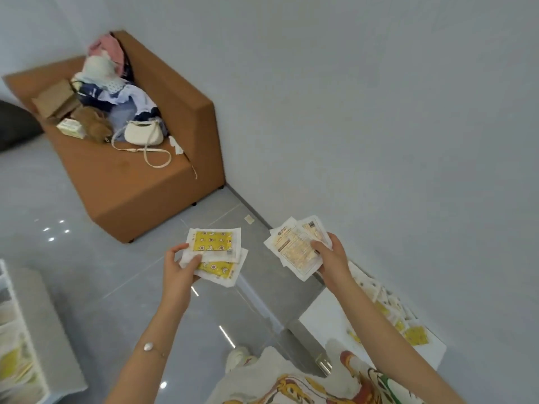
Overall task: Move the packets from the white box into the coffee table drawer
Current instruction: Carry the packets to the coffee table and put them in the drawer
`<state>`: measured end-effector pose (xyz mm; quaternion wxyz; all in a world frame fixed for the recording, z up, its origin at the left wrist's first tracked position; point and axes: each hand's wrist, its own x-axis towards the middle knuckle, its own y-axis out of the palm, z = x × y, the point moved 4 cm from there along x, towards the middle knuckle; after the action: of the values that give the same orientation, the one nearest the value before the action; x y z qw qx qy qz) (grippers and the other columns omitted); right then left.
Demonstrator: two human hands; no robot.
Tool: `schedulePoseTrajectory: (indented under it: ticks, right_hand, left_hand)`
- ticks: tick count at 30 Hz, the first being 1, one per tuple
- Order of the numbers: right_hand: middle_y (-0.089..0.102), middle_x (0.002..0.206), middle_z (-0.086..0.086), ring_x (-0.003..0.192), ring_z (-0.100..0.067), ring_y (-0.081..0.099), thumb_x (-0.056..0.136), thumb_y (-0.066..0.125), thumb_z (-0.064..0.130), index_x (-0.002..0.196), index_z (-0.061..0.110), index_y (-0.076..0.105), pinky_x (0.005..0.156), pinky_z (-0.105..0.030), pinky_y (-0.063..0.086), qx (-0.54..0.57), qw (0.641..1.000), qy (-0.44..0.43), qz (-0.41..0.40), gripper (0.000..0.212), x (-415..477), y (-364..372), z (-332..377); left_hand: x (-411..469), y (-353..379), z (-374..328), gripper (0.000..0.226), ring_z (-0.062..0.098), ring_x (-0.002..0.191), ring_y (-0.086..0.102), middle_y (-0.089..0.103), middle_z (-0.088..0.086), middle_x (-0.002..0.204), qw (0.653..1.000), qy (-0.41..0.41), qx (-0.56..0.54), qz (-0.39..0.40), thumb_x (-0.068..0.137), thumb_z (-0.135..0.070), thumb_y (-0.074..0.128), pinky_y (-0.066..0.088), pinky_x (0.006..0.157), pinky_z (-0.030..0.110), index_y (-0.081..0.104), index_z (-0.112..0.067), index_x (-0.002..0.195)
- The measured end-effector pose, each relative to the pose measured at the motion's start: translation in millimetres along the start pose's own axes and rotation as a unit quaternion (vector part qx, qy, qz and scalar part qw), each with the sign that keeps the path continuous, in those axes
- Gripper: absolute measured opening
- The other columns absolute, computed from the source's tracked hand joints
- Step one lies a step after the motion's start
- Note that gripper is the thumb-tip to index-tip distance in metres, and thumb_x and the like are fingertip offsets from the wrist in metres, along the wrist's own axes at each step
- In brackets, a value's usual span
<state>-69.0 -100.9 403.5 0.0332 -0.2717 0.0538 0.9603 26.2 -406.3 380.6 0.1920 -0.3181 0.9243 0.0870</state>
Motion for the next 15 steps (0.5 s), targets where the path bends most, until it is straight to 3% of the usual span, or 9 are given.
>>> schedulePoseTrajectory:
  ticks: [4, 9, 15]
  right_hand:
    - [0.066, 0.109, -0.006, 0.097, -0.026, 0.067, 0.093, 0.053, 0.006, 0.116, 0.017, 0.052, 0.081, -0.045, 0.055, 0.006, 0.999, 0.004, 0.053, 0.026, 6.6, 94.0, 4.5]
    - [0.066, 0.11, -0.006, 0.093, -0.023, 0.067, 0.093, 0.054, 0.004, 0.122, 0.015, 0.051, 0.072, -0.037, 0.056, -0.025, 0.992, 0.015, 0.12, 0.03, 11.3, 204.7, 0.2]
    - [0.065, 0.115, -0.008, 0.097, -0.024, 0.067, 0.093, 0.055, 0.005, 0.125, 0.013, 0.05, 0.072, -0.038, 0.056, -0.101, 0.971, 0.032, 0.215, 0.033, 25.8, 328.3, -15.2]
  left_hand:
    - [27.5, -75.3, -21.2, 0.033, 0.023, 0.085, 0.07, 0.064, 0.014, 0.114, 0.999, 0.009, -0.02, -0.05, 0.091, -0.006, 0.061, 0.059, 0.062, 0.028, 0.045, -0.02, 0.116]
    - [44.8, -143.8, -37.3, 0.033, 0.022, 0.087, 0.07, 0.065, 0.01, 0.111, 0.99, 0.013, -0.066, -0.121, 0.091, -0.005, 0.061, 0.06, 0.064, 0.03, 0.045, -0.022, 0.115]
    - [60.2, -205.2, -45.2, 0.033, 0.021, 0.088, 0.07, 0.066, 0.004, 0.107, 0.971, 0.022, -0.116, -0.206, 0.09, -0.005, 0.061, 0.06, 0.069, 0.034, 0.045, -0.022, 0.114]
